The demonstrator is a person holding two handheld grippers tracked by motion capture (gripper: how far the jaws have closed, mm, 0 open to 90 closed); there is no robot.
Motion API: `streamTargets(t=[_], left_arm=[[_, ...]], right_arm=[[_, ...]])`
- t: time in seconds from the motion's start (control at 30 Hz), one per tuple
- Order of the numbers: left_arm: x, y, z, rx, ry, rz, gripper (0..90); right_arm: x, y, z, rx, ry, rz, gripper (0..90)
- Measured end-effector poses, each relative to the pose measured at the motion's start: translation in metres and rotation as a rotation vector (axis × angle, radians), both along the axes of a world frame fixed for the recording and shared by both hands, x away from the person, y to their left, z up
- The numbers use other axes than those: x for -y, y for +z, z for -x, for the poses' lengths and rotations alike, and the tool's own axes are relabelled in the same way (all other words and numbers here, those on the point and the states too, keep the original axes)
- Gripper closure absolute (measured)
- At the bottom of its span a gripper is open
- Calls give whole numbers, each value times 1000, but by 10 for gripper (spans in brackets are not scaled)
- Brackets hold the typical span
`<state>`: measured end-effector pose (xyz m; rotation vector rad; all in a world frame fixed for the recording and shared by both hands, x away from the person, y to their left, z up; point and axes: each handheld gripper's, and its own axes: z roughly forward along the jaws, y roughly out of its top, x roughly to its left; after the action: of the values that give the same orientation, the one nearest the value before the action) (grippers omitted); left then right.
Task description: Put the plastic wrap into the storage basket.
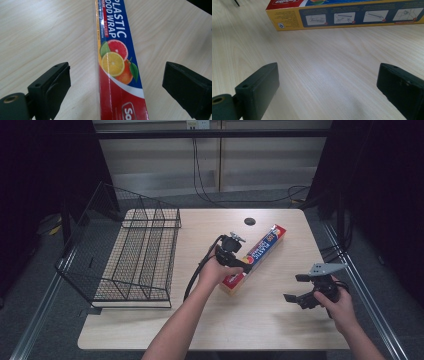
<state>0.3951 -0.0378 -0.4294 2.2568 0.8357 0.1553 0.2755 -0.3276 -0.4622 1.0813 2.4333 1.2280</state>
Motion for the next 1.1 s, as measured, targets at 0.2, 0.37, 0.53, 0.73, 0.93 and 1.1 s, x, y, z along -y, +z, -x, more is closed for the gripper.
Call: streamTargets(t=[0.2, 0.37, 0.53, 0.73, 0.93, 1.1], left_arm=[[5, -4, -5, -44, 15, 12, 83], [9, -5, -11, -102, 19, 10, 97], [16, -5, -18, -133, 26, -22, 123], [21, -8, -21, -129, 34, -22, 136], [26, -13, -22, -135, 38, -35, 150], [30, -16, -23, -153, 31, -52, 193]], right_arm=[[1, 0, -1, 0, -7, -2, 43], [1, 0, -1, -3, -4, -4, 43], [1, 0, -2, -1, -6, -6, 42], [1, 1, -2, 0, -8, -10, 42], [0, 1, -2, 2, -6, -13, 43], [0, 1, -2, 3, -4, -13, 42]])
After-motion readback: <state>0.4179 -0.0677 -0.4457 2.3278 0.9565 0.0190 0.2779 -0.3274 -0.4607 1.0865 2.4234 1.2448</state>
